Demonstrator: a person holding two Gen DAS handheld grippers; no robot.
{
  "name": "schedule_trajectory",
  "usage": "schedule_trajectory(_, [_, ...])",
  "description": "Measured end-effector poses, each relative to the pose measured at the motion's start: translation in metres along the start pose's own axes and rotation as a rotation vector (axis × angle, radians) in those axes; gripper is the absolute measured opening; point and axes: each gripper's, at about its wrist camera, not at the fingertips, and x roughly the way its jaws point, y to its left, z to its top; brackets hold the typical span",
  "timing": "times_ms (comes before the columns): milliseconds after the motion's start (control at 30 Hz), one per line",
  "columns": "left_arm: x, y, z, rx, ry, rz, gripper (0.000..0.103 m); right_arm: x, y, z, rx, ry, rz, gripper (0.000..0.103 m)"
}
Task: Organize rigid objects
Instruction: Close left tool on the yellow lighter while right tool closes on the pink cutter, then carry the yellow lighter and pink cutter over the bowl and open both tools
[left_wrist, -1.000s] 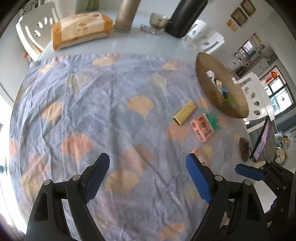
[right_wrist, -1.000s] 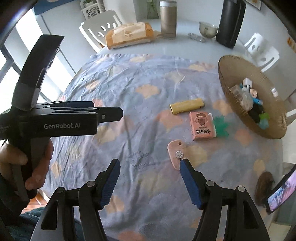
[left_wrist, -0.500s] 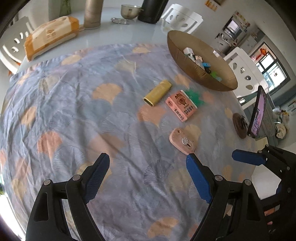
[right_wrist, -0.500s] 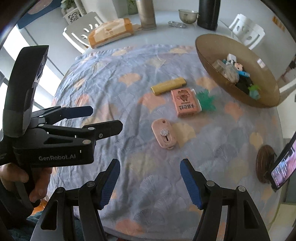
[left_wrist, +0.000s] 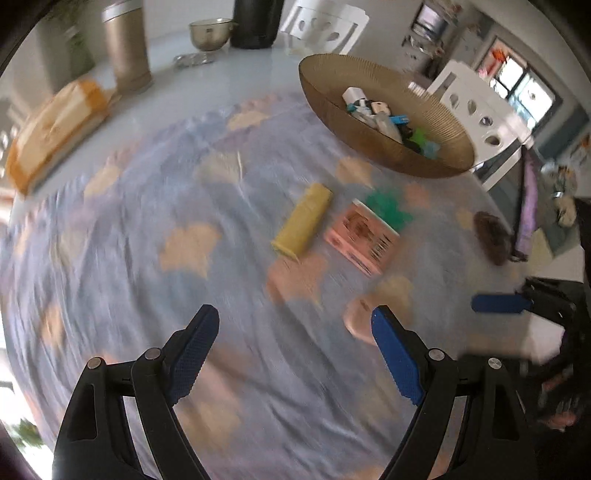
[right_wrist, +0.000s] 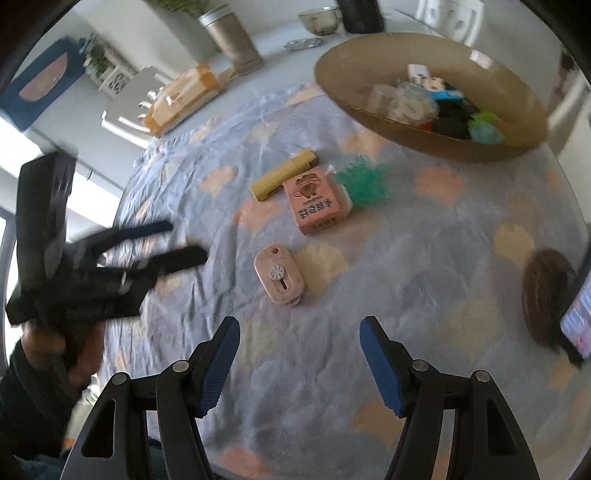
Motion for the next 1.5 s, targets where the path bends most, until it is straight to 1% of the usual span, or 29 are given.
schedule_trajectory(100, [0.02,0.004,0.023,0.05,0.032,-0.007,0.082,0.018,0.008,0.005,-0.063,0.012,0.001,0.066])
schedule_trajectory(267, [0.053,-0.004,0.045,0.153,0.089,-0.027,0.077,0.047,0.023,0.013,-0.169,0.017,-0.094,0.066])
schedule_trajectory(300, [0.058,-0.006,0.046,0.16,0.099,-0.031,0.074,0.054,0.025,0.014,-0.186,0.03,-0.112,0.066])
schedule_trajectory(333, [0.061,-0.006,0.048,0.162,0.1,-0.05,0.073,0.059,0.028,0.014,-0.201,0.037,-0.122,0.066])
schedule_trajectory(400, [0.064,-0.004,0.053,0.155,0.095,-0.087,0.068,0.065,0.03,0.015,-0.215,0.03,-0.144,0.066])
schedule_trajectory(533, [0.066,-0.005,0.057,0.181,0.098,-0.104,0.067,0.071,0.036,0.02,-0.264,0.014,-0.192,0.06])
schedule_trajectory(567, [0.065,-0.004,0.057,0.188,0.101,-0.112,0.066,0.072,0.038,0.022,-0.272,0.013,-0.202,0.055])
schedule_trajectory(700, [0.061,0.005,0.052,0.179,0.1,-0.137,0.066,0.074,0.041,0.027,-0.293,0.002,-0.223,0.047])
schedule_trajectory(733, [0.06,0.006,0.051,0.177,0.094,-0.132,0.063,0.075,0.044,0.03,-0.301,-0.002,-0.225,0.043])
schedule_trajectory(767, [0.06,0.007,0.05,0.174,0.087,-0.115,0.055,0.075,0.045,0.031,-0.305,-0.002,-0.223,0.036])
schedule_trajectory(800, [0.061,0.005,0.052,0.174,0.081,-0.091,0.05,0.076,0.047,0.033,-0.31,-0.002,-0.225,0.035])
schedule_trajectory(867, [0.065,-0.003,0.057,0.189,0.085,-0.08,0.05,0.077,0.052,0.034,-0.313,-0.005,-0.229,0.035])
schedule_trajectory(933, [0.068,-0.011,0.06,0.214,0.078,-0.065,0.046,0.075,0.05,0.034,-0.307,-0.002,-0.227,0.035])
schedule_trajectory(967, [0.07,-0.017,0.059,0.238,0.068,-0.053,0.039,0.074,0.049,0.035,-0.291,-0.002,-0.23,0.035])
schedule_trajectory(1000, [0.069,-0.021,0.057,0.259,0.06,-0.048,0.021,0.075,0.051,0.037,-0.272,-0.001,-0.227,0.035])
schedule_trajectory(1033, [0.069,-0.021,0.057,0.264,0.061,-0.055,0.021,0.073,0.048,0.038,-0.25,0.0,-0.219,0.035])
schedule_trajectory(1100, [0.065,-0.015,0.053,0.209,0.063,-0.101,0.02,0.066,0.038,0.041,-0.209,-0.015,-0.227,0.035])
schedule_trajectory(1167, [0.055,-0.002,0.043,0.146,0.05,-0.12,0.02,0.055,0.025,0.044,-0.17,-0.032,-0.231,0.035])
schedule_trajectory(1233, [0.044,0.008,0.033,0.1,0.033,-0.118,0.02,0.045,0.012,0.044,-0.117,-0.049,-0.223,0.035])
schedule_trajectory(1267, [0.037,0.016,0.023,0.063,0.028,-0.114,0.02,0.04,0.003,0.043,-0.082,-0.051,-0.203,0.035])
schedule_trajectory(1333, [0.029,0.024,0.009,0.022,0.023,-0.1,0.02,0.037,-0.011,0.042,-0.027,-0.048,-0.155,0.035])
schedule_trajectory(1367, [0.025,0.029,-0.002,-0.005,0.02,-0.094,0.02,0.037,-0.017,0.041,-0.005,-0.049,-0.147,0.035])
schedule_trajectory(1500, [0.02,0.034,-0.025,-0.073,0.02,-0.079,0.02,0.042,-0.023,0.038,0.019,-0.041,-0.136,0.035])
